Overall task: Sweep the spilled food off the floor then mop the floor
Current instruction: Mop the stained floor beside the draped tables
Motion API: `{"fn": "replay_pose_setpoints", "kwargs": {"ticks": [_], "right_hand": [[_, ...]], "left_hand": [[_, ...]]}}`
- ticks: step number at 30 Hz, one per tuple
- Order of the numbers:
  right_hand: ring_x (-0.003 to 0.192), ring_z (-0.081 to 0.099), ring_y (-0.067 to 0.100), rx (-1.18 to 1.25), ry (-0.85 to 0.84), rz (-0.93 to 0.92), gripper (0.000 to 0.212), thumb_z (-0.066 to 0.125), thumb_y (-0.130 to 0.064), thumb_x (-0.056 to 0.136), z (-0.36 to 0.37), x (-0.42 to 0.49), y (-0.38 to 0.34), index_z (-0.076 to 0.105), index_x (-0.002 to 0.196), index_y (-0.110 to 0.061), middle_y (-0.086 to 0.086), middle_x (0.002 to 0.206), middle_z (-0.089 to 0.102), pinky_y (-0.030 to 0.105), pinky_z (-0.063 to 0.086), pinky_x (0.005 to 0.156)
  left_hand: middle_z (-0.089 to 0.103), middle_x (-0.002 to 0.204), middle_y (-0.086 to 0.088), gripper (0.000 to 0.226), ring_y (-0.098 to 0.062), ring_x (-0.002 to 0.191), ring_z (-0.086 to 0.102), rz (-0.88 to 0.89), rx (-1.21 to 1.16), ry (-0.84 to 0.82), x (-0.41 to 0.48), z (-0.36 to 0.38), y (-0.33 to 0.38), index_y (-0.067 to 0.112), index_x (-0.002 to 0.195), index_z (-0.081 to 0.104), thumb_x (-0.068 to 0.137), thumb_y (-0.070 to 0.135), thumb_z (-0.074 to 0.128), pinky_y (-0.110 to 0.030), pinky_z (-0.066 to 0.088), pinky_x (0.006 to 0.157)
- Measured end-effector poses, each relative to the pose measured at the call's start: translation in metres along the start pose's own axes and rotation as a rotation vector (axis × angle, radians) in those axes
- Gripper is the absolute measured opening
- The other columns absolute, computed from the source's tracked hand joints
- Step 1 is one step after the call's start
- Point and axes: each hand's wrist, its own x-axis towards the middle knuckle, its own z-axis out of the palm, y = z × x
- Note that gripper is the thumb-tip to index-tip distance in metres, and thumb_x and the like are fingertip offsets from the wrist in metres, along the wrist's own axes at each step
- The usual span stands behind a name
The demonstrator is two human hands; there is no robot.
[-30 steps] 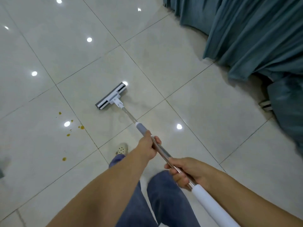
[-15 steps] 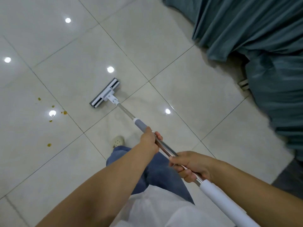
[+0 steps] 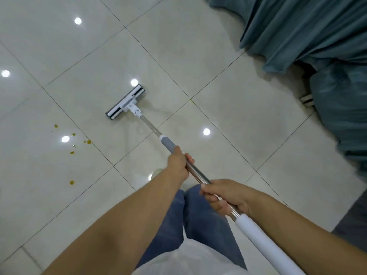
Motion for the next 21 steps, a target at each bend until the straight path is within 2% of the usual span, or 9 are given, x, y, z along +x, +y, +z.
{"fn": "replay_pose_setpoints", "kwargs": {"ticks": [4, 8, 10, 13, 16, 21], "right_hand": [[0.032, 0.032, 0.003, 0.045, -0.054, -0.036, 0.022, 0.051, -0.024, 0.098, 0.062, 0.037, -0.066, 0.049, 0.083, -0.008, -0.002, 0.051, 0.041, 0.013, 0.027, 0.028], [0.030, 0.034, 0.004, 0.061, -0.081, -0.025, 0.024, 0.053, -0.026, 0.097, 0.109, 0.068, -0.112, 0.049, 0.080, -0.009, -0.003, 0.047, 0.043, 0.013, 0.031, 0.029], [0.029, 0.034, 0.004, 0.088, -0.086, -0.026, 0.026, 0.053, -0.026, 0.097, 0.125, 0.075, -0.116, 0.048, 0.078, -0.009, -0.002, 0.048, 0.042, 0.011, 0.031, 0.030], [0.030, 0.034, 0.003, 0.148, -0.064, -0.046, 0.026, 0.054, -0.026, 0.097, 0.138, 0.074, -0.098, 0.048, 0.079, -0.008, -0.001, 0.054, 0.040, 0.011, 0.031, 0.030], [0.031, 0.037, 0.003, 0.260, -0.051, -0.053, 0.025, 0.056, -0.028, 0.095, 0.134, 0.071, -0.066, 0.050, 0.081, -0.007, 0.000, 0.055, 0.044, 0.012, 0.032, 0.030], [0.031, 0.039, 0.005, 0.358, -0.066, -0.039, 0.026, 0.056, -0.028, 0.096, 0.110, 0.057, -0.005, 0.051, 0.083, -0.005, 0.001, 0.052, 0.047, 0.012, 0.034, 0.030]], "left_hand": [[0.045, 0.042, -0.002, 0.031, -0.008, 0.021, 0.035, 0.114, 0.015, 0.011, 0.023, -0.023, 0.089, 0.013, 0.077, 0.036, 0.101, 0.032, 0.038, -0.011, 0.032, 0.034], [0.043, 0.062, -0.005, 0.030, -0.008, 0.021, 0.034, 0.137, 0.039, 0.015, 0.042, -0.045, 0.157, 0.011, 0.080, 0.035, 0.099, 0.032, 0.044, -0.009, 0.032, 0.031], [0.043, 0.063, -0.006, 0.028, -0.009, 0.021, 0.035, 0.128, 0.071, 0.003, 0.046, -0.056, 0.171, 0.011, 0.083, 0.036, 0.098, 0.031, 0.046, -0.009, 0.033, 0.031], [0.043, 0.063, -0.006, 0.029, -0.010, 0.022, 0.036, 0.112, 0.112, -0.005, 0.048, -0.073, 0.165, 0.011, 0.082, 0.035, 0.098, 0.032, 0.046, -0.010, 0.033, 0.032], [0.044, 0.063, -0.006, 0.023, -0.011, 0.021, 0.036, 0.087, 0.130, -0.010, 0.049, -0.082, 0.141, 0.011, 0.091, 0.036, 0.098, 0.030, 0.046, -0.009, 0.034, 0.033], [0.044, 0.065, -0.007, 0.027, -0.011, 0.023, 0.038, 0.070, 0.143, -0.048, 0.037, -0.091, 0.079, 0.010, 0.084, 0.036, 0.098, 0.031, 0.046, -0.011, 0.036, 0.032]]}}
